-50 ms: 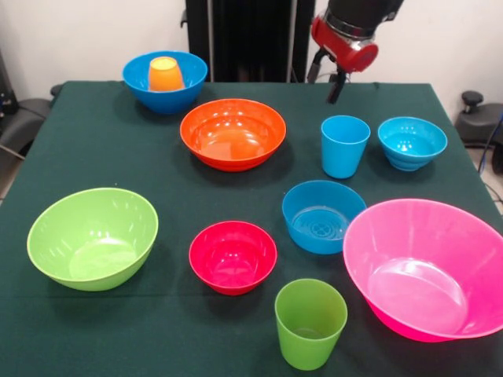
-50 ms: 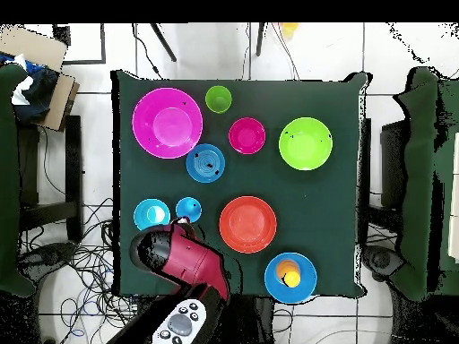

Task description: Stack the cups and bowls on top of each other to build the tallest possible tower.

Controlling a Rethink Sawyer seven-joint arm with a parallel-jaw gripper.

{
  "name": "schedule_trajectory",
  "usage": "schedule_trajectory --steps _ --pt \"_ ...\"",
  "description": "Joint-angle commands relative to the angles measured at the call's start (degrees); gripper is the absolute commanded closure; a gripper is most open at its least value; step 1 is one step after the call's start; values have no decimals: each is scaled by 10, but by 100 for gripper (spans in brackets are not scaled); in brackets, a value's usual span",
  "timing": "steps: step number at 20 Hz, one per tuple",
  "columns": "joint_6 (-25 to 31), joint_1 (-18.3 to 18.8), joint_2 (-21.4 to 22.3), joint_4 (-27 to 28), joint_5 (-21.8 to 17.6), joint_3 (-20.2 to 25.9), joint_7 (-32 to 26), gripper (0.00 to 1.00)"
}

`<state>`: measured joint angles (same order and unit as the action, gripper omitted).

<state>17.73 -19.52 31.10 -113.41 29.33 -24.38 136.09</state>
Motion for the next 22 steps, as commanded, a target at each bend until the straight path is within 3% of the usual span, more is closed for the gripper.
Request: schedule_trajectory --steps 1,8,16,22 --pt "32 -8 -19 29 34 58 133 0" --pt "28 -22 -48 55 56 52 148 0" --pt "29 -65 -132 129 112 19 203 0" --pt "32 -74 -150 143 120 7 209 0"
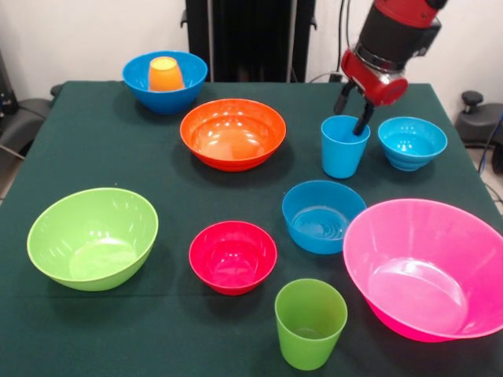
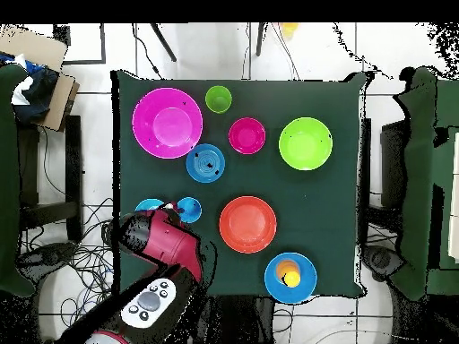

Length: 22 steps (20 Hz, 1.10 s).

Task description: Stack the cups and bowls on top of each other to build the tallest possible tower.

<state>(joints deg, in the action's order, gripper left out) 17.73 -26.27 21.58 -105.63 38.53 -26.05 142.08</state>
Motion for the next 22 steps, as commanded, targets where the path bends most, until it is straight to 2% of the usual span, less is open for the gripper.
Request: schedule_trajectory --steps 1,9,22 --pt "31 -6 -54 64 27 24 149 0" --pt "22 1 -43 51 11 32 151 0" --pt "-15 26 -28 22 -6 50 120 0"
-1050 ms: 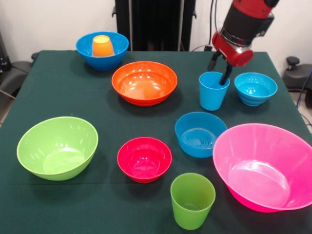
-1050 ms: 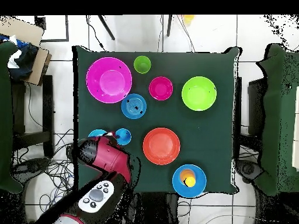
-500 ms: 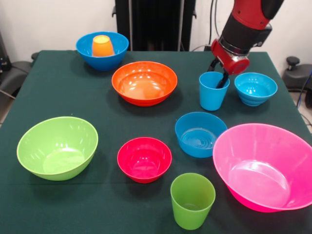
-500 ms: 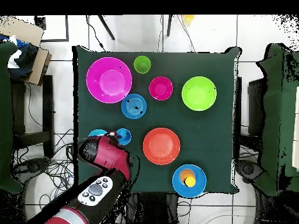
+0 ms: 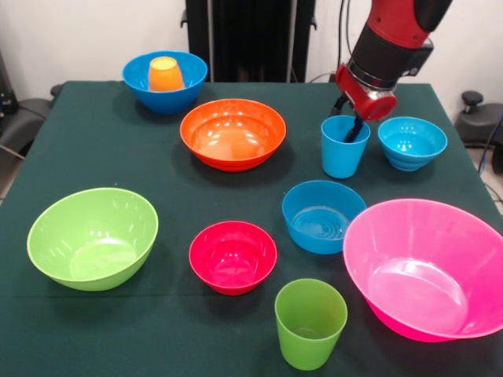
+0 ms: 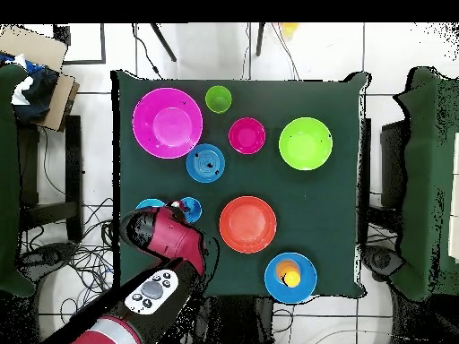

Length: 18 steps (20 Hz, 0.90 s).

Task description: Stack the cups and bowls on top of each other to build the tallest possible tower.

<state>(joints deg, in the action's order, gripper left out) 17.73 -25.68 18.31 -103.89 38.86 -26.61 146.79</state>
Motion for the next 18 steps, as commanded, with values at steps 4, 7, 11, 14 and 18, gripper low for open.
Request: schedule_trajectory --steps 4,7,11,14,18 --pt "-18 23 5 3 -13 56 69 0" --pt "-23 25 -1 4 -15 55 68 0" --pt "-29 23 -18 15 -14 51 72 0" --pt "-28 19 -26 21 -12 47 75 0" --pt "-28 17 -26 18 -15 45 73 0"
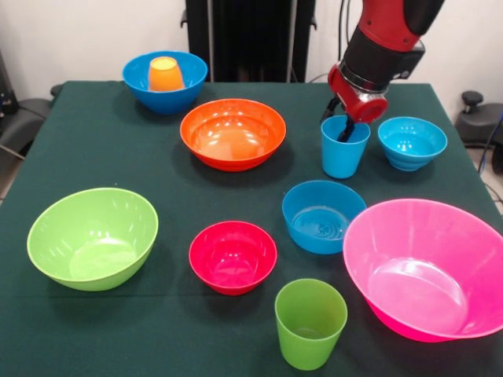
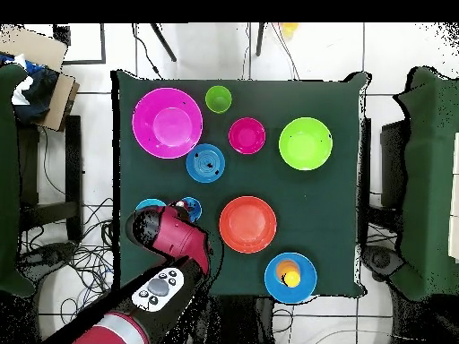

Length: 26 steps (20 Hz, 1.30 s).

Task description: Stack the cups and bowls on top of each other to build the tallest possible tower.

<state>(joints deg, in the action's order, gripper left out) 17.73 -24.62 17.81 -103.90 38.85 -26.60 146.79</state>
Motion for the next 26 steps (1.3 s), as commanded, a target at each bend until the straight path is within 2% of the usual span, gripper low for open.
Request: schedule_trajectory --steps 1,9,26 --pt "-31 9 -20 16 -16 47 71 0" --pt "-60 24 -19 -1 -36 54 46 0" --pt "-49 33 -16 0 -61 53 41 0"
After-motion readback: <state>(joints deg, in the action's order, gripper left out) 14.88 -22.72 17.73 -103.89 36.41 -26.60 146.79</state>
